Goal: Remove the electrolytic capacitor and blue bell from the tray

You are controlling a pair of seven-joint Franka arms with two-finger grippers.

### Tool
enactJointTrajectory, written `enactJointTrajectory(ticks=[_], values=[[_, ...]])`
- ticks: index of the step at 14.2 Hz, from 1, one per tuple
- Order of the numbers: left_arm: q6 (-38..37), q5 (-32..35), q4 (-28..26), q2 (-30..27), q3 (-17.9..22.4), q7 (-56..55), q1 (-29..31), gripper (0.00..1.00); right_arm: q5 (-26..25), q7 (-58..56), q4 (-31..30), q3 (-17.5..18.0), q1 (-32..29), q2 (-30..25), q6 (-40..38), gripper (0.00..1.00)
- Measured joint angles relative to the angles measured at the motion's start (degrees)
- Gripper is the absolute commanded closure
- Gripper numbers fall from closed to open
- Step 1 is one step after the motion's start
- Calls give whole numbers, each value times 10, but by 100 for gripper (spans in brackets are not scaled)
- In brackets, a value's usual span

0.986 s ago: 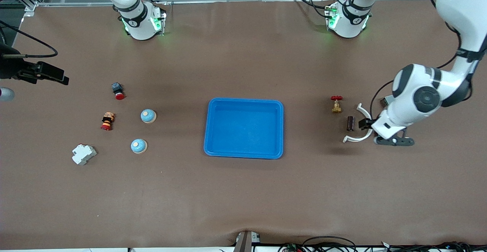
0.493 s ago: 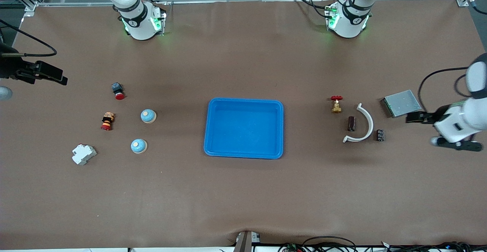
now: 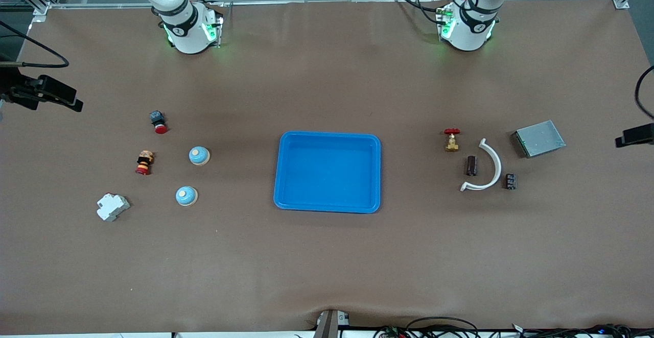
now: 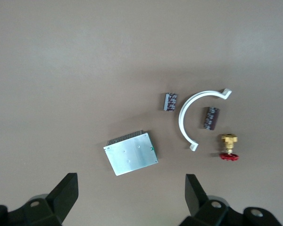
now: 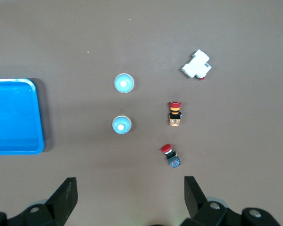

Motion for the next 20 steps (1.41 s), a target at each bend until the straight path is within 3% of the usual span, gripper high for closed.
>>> enactJointTrajectory(ticks=[5,9,11,14,18,20], values=[[-36,-47,3,-86,0,-4,4,0,-6,0,-4,0,0,0,8,0],[-37,-88,3,-93,11,-37,3,0,-7,0,-5,0,0,0,10,0],[-37,-94,11,-93,36,-68,-29,0,-7,0,-9,0,0,0,14,0],[-37,-96,29,-111,131,-103,-146,0,-7,0,-12,-1,0,-1,16,0],[-65,-104,30,-156,345,-109,-365,0,-7,0,-14,-2,0,-2,21,0],[-77,-116,24,-159,411,-110,-436,0,-7,0,-17,-2,0,-2,22,0]])
